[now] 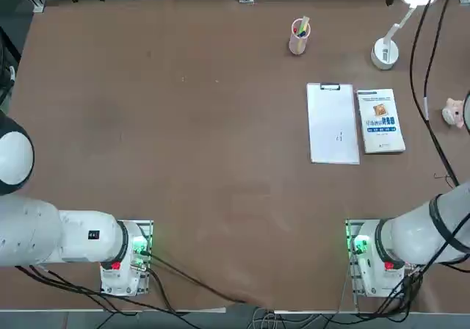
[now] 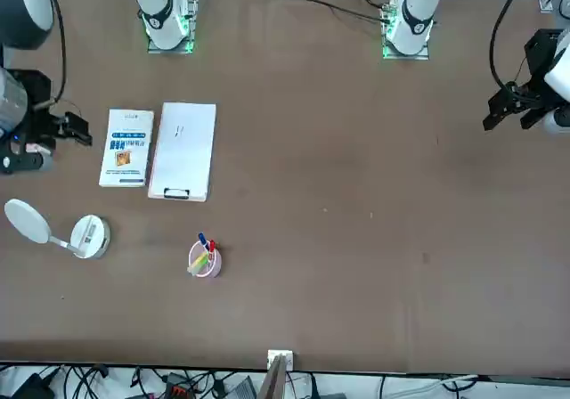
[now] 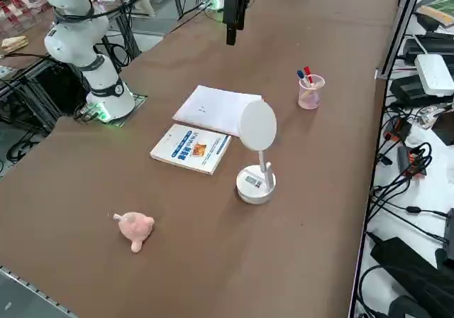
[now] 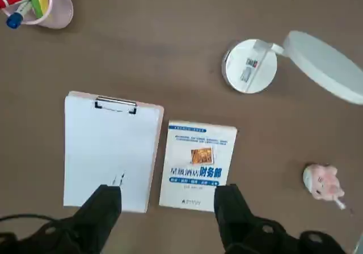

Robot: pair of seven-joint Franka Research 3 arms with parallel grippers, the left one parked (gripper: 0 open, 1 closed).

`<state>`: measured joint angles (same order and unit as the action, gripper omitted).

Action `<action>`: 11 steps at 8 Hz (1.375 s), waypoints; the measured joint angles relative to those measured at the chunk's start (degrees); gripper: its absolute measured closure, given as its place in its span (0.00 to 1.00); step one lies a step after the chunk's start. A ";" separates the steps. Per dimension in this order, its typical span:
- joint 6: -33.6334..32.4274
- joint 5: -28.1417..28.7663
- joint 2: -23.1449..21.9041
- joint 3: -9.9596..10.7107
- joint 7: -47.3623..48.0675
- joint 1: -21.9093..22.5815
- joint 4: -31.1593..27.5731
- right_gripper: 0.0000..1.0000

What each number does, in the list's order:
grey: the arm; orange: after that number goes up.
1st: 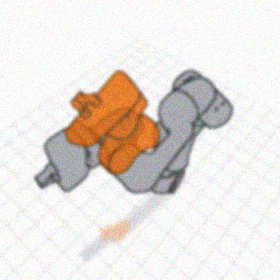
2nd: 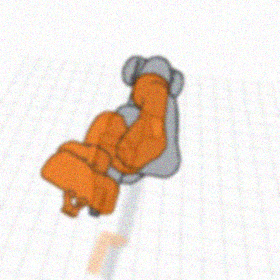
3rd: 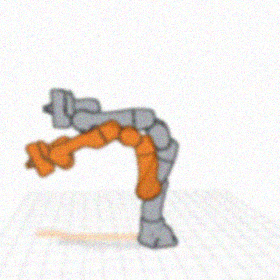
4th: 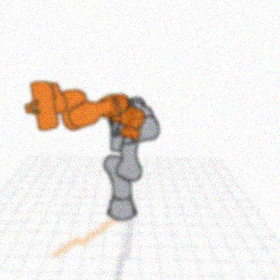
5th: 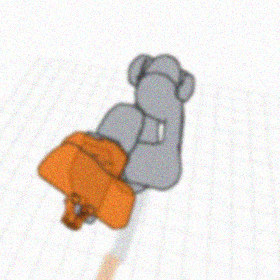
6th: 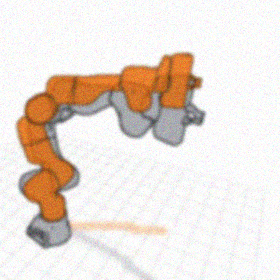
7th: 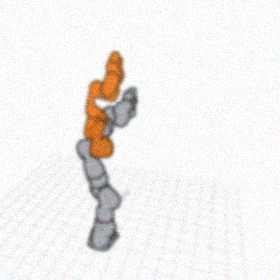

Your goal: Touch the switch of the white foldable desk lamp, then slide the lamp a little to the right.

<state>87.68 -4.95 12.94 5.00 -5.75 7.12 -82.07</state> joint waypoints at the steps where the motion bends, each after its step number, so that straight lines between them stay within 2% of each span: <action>1: 1.67 -0.15 1.44 0.01 -0.68 -0.05 0.02 0.00; 4: 7.81 -3.51 7.18 0.13 0.21 -0.20 -0.05 0.00; 8: 13.63 -6.67 16.16 0.08 9.30 0.77 -1.06 0.00; 11: 22.09 -9.44 17.32 0.19 15.67 0.98 -8.21 0.00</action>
<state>109.77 -14.39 30.26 5.19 9.92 8.10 -90.28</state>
